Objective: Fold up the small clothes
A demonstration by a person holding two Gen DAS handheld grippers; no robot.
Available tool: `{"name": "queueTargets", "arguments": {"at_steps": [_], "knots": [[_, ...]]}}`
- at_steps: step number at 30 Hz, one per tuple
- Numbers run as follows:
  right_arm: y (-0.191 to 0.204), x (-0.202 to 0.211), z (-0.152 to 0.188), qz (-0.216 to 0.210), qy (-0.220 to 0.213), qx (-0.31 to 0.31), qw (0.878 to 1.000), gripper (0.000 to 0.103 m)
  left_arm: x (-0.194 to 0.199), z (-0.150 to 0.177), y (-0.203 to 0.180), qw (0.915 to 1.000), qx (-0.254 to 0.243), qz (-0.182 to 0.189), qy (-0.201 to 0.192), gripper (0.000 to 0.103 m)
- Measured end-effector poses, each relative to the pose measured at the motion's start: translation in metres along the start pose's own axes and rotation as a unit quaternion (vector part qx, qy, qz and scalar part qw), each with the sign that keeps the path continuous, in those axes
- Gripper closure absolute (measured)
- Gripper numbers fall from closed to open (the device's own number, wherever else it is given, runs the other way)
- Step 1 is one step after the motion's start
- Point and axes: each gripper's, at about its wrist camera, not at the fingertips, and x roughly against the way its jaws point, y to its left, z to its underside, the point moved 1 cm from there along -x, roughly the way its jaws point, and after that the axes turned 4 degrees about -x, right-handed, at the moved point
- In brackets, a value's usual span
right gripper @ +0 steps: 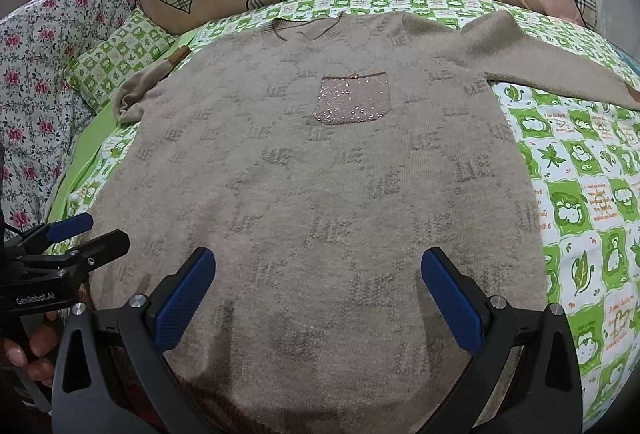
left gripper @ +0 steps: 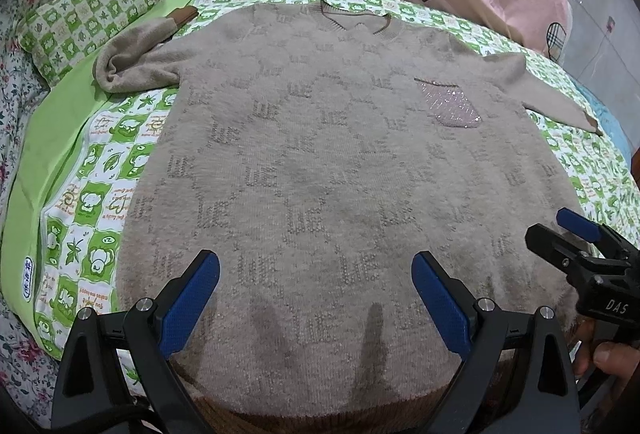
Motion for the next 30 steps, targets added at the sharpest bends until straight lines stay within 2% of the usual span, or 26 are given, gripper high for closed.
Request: {"name": "queueTargets", "arguments": {"at_steps": [9, 12, 16, 19, 24, 27, 30], "knots": [[-0.014, 0.002, -0.009, -0.003, 0.004, -0.028, 1.000, 0.000, -0.010, -0.012, 0.000, 1.0000, -0.004, -0.005, -0.004, 0.006], [-0.028, 0.003, -0.017, -0.010, 0.004, -0.050, 0.999, 0.000, -0.014, -0.021, 0.003, 1.0000, -0.001, -0.008, -0.002, 0.006], [-0.056, 0.008, -0.032, 0.010, -0.007, -0.070, 0.998, 0.000, -0.018, -0.036, 0.006, 0.9999, 0.003, -0.016, -0.001, 0.006], [-0.097, 0.019, -0.047, 0.026, -0.034, -0.105, 0.994, 0.000, -0.020, -0.046, 0.008, 0.9998, 0.006, -0.019, -0.004, 0.006], [-0.186, 0.040, -0.075, 0.084, -0.069, -0.173, 0.979, 0.000, -0.028, -0.061, 0.005, 0.9998, 0.007, -0.019, 0.005, 0.006], [-0.252, 0.054, -0.096, 0.119, -0.091, -0.221, 0.964, 0.000, -0.037, -0.066, 0.000, 0.9998, 0.011, -0.004, 0.019, 0.006], [-0.308, 0.060, -0.112, 0.130, -0.113, -0.269, 0.948, 0.002, -0.045, -0.069, -0.008, 0.9995, 0.005, -0.003, 0.030, 0.006]]}}
